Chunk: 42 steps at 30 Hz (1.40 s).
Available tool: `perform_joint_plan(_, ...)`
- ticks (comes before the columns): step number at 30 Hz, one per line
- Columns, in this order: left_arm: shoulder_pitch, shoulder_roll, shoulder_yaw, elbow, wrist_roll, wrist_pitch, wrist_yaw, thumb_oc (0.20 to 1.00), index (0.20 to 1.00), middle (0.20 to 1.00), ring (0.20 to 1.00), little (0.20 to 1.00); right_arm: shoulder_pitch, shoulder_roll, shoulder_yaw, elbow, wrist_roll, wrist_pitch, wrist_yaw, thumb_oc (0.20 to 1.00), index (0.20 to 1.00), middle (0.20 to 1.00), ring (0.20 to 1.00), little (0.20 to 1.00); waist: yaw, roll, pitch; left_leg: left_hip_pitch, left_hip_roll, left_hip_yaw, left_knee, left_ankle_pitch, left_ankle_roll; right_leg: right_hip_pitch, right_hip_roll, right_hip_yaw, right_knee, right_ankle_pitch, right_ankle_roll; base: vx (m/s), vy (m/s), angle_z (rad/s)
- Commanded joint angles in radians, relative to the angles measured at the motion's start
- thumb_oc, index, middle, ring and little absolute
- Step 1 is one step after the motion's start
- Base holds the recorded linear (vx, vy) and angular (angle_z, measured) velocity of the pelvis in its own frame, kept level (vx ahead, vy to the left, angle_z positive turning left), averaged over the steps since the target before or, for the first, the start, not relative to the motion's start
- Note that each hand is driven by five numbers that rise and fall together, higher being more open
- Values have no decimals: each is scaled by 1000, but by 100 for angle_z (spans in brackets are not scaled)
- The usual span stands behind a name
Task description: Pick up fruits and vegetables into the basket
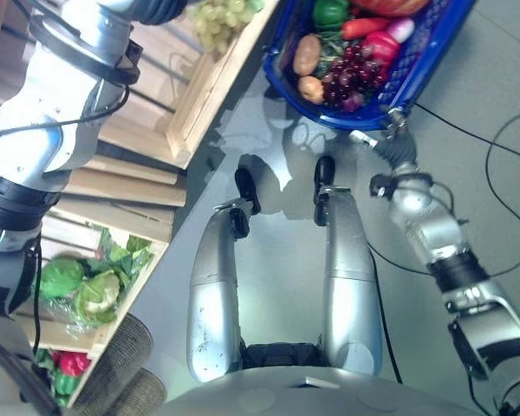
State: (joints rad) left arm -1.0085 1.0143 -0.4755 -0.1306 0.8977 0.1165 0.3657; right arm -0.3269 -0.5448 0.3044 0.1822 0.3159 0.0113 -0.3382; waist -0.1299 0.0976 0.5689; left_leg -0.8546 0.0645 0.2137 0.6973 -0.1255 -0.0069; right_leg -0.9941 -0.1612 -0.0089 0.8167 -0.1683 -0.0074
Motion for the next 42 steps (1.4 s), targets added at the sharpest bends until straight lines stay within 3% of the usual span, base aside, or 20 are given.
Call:
perform_joint_plan(1, 15, 29, 32, 4, -3, 75, -49, 1000, 1000, 1000, 1000, 1000, 88, -41, -34, -105, -66, -125, 48, 1000, 1000, 1000, 1000, 1000, -62, 66, -49, 121, -27, 42, -134, -42, 0, 81, 83, -34, -45, -62, 36, 30, 194, -24)
perform_joint_plan(9, 196, 81, 43, 215, -87, 100, -119, 1000, 1000, 1000, 1000, 1000, 276, -119, -153, -219, 22, -259, 238, 1000, 1000, 1000, 1000, 1000, -139, 83, -49, 215, -31, 101, -169, -39, -14, 148, 86, 22, -95, -56, 52, 46, 169, -22)
perform_joint_plan(14, 261, 86, 15, 362, -161, 127, -119, 1000, 1000, 1000, 1000, 1000, 324, -160, -205, -262, 31, -280, 291, 1000, 1000, 1000, 1000, 1000, -165, 84, -49, 212, -32, 117, -156, -46, -13, 139, 87, 42, -90, -59, 49, 45, 123, -12)
perform_joint_plan(17, 295, 81, -2, 454, -212, 112, -127, 1000, 1000, 1000, 1000, 1000, 344, -179, -230, -274, 60, -276, 327, 1000, 1000, 1000, 1000, 1000, -177, 84, -49, 204, -31, 126, -149, -48, -12, 129, 85, 48, -86, -60, 47, 40, 110, -5)
perform_joint_plan(26, 321, 36, -26, 681, -241, 111, -72, 1000, 1000, 1000, 1000, 1000, 347, -212, -264, -288, 81, -258, 345, 1000, 1000, 1000, 1000, 1000, -204, 81, -49, 172, -26, 146, -121, -55, -7, 91, 88, 69, -67, -62, 37, 44, 84, -8)
perform_joint_plan(42, 219, -50, -50, 807, -148, 171, 134, 1000, 1000, 1000, 1000, 1000, 288, -215, -241, -280, 37, -257, 252, 1000, 1000, 1000, 1000, 1000, -221, 70, -49, 94, -10, 154, -59, -78, 3, -2, 101, 101, -7, -68, 28, 22, 26, -3)
